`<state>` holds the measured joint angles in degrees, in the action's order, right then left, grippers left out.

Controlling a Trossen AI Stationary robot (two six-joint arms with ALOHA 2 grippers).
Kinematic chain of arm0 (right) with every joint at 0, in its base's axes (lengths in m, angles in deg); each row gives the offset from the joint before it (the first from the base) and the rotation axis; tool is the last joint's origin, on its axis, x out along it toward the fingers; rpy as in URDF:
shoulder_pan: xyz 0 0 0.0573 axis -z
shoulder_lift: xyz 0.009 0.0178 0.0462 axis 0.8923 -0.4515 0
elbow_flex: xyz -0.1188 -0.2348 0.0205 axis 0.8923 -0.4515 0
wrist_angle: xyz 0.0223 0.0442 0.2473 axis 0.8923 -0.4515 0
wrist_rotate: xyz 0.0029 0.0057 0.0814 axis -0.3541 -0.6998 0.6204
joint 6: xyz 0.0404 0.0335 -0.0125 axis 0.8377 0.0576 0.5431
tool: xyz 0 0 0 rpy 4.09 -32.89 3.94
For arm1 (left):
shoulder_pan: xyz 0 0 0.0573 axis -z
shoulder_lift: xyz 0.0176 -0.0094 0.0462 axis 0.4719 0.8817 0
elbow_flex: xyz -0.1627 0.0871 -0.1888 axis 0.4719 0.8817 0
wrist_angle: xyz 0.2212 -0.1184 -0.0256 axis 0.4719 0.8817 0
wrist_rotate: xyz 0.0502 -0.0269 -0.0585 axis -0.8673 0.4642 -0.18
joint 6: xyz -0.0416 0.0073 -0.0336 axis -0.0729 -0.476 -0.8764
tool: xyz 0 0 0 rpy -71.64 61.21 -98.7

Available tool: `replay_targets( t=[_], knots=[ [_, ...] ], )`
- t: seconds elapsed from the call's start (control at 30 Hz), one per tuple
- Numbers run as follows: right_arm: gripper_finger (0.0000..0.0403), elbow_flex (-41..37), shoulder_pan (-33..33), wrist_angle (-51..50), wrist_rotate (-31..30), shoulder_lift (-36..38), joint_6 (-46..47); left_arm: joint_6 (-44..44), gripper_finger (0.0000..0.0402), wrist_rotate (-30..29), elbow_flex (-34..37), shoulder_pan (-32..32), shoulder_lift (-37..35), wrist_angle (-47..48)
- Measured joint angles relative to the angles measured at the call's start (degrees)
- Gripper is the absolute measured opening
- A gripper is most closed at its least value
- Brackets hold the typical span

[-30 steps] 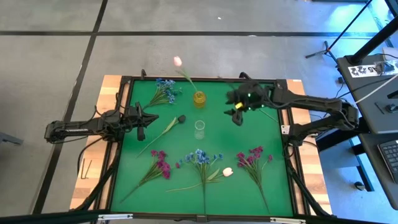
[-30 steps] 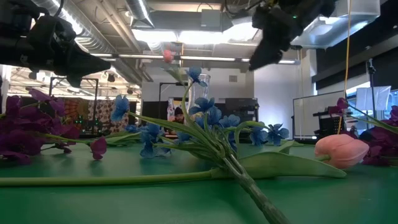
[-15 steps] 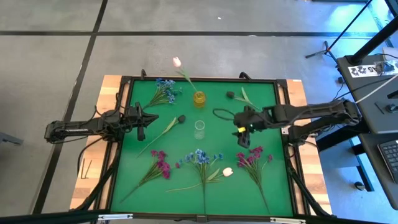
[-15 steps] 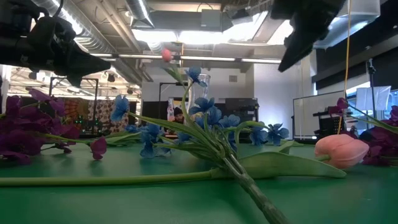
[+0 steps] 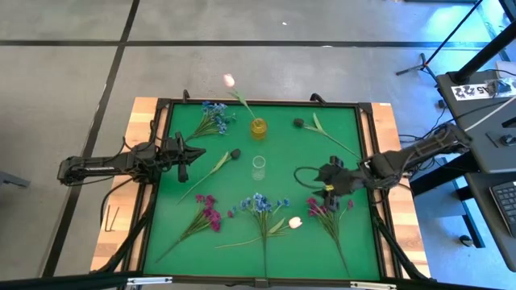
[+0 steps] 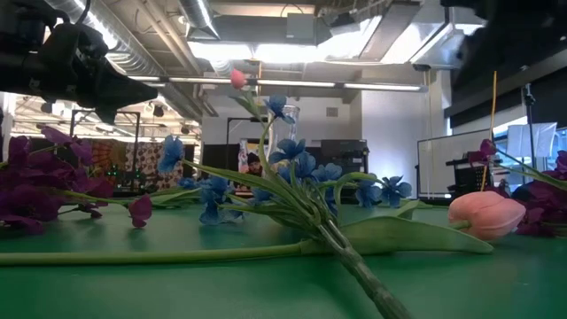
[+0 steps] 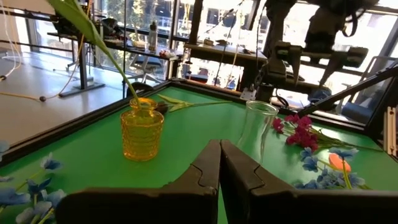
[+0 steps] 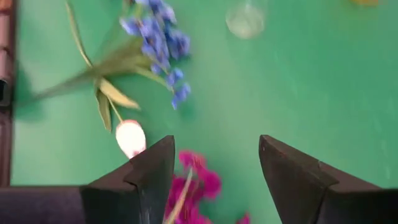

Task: Sort flowers into vase by color
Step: Put the right violet flowers into the transparent vase

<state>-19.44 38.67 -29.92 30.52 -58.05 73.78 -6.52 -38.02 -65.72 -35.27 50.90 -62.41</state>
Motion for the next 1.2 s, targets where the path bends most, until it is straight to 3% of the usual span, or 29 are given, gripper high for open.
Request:
replay_targets(
  t=[0.7, 0.97, 1.2],
  knots=[
    [0.0232, -3.53, -22.85, -1.95, 4.72, -0.78, 41.90, 0.00, 0.0000, 0.01, 0.00, 0.00, 0.00, 0.00],
    [0.0232, -3.53, -27.39, -2.15, 5.01, -7.74, 52.61, -0.21, 0.0000, -0.01, 0.00, 0.00, 0.00, 0.00],
    [0.0232, -3.53, -28.52, -1.39, 13.88, -15.42, 61.94, -0.41, 0.0000, 0.01, 0.00, 0.02, 0.00, 0.00]
  ],
)
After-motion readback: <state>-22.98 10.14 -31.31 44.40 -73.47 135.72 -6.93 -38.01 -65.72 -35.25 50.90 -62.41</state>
